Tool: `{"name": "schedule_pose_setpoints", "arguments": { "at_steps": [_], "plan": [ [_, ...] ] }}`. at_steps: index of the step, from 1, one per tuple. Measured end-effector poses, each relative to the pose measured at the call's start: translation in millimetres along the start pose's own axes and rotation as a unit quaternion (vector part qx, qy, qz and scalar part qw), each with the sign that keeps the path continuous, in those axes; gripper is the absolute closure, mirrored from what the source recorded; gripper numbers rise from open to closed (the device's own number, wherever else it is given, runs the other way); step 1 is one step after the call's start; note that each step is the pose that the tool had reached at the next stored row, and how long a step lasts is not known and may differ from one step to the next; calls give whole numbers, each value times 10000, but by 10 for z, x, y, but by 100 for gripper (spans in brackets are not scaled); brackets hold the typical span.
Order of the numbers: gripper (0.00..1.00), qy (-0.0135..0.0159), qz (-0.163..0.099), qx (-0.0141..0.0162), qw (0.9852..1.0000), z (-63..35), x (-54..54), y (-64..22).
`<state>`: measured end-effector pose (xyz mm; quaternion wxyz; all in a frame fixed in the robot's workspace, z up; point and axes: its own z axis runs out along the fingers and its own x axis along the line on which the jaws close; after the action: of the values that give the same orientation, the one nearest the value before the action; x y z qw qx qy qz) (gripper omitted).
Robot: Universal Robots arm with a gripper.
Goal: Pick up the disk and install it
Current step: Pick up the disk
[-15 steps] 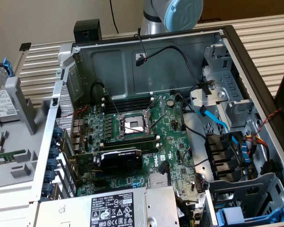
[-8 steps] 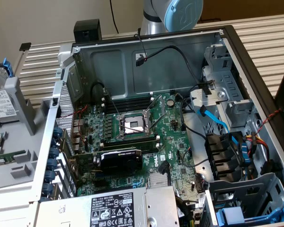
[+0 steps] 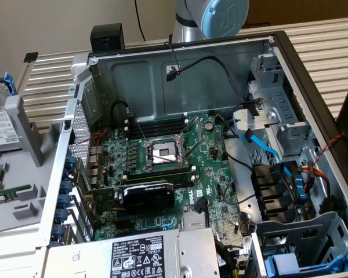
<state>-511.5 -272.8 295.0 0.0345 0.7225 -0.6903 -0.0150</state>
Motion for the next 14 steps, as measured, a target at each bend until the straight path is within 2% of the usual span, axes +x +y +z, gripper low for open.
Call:
{"name": "schedule_pose_setpoints", "arguments": {
  "at_steps": [9,14],
  "plan": [
    [62,79,6,-4,10000,-11,-2,9],
    [62,109,8,1,9999,-23,-2,18]
  ]
}}
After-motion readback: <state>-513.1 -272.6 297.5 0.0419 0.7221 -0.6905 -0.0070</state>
